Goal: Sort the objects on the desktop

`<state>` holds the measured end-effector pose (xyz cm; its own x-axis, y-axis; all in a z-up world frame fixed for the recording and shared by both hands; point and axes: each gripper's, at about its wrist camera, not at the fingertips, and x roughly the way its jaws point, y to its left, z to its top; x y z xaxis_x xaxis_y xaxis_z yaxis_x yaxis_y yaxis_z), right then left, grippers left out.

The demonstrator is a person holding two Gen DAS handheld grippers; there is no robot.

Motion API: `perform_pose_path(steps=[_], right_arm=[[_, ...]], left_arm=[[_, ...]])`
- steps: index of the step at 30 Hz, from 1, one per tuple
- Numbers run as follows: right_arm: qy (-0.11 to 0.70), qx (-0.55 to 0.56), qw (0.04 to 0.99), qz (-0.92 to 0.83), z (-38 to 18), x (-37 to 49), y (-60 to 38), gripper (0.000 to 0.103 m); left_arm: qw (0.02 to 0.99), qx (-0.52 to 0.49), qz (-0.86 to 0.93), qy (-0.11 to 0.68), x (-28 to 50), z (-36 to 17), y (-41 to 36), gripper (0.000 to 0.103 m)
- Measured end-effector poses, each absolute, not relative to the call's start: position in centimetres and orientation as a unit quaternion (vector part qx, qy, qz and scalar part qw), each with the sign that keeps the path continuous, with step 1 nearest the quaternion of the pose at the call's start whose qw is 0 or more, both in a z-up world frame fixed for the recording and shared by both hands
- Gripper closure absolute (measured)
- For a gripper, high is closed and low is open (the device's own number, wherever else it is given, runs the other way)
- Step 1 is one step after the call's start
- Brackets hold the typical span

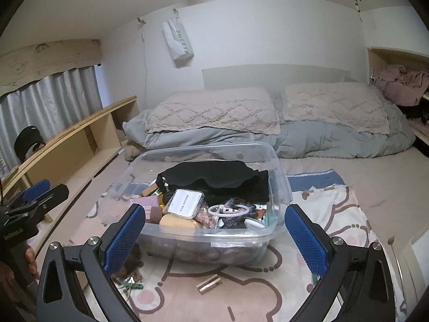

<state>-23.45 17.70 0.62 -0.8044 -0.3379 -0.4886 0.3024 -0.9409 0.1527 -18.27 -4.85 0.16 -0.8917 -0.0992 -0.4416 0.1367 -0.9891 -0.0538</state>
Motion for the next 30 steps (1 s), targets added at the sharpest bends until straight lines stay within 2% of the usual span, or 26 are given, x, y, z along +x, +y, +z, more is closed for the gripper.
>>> perform_pose_path(steps=[10, 30], right_arm=[[-0.001, 0.234, 0.172, -0.957, 2.4, -18.9, 18.3, 0.0], [0.05, 0.222, 0.167, -0.959, 2.9, -12.0, 19.3, 0.0]], left_arm=[[0.076, 0.213, -0.974, 0.018, -13.9, 1.2, -2.5, 0.0], [0.071, 0.22, -0.972, 0.032, -7.6, 1.8, 0.3, 0.0]])
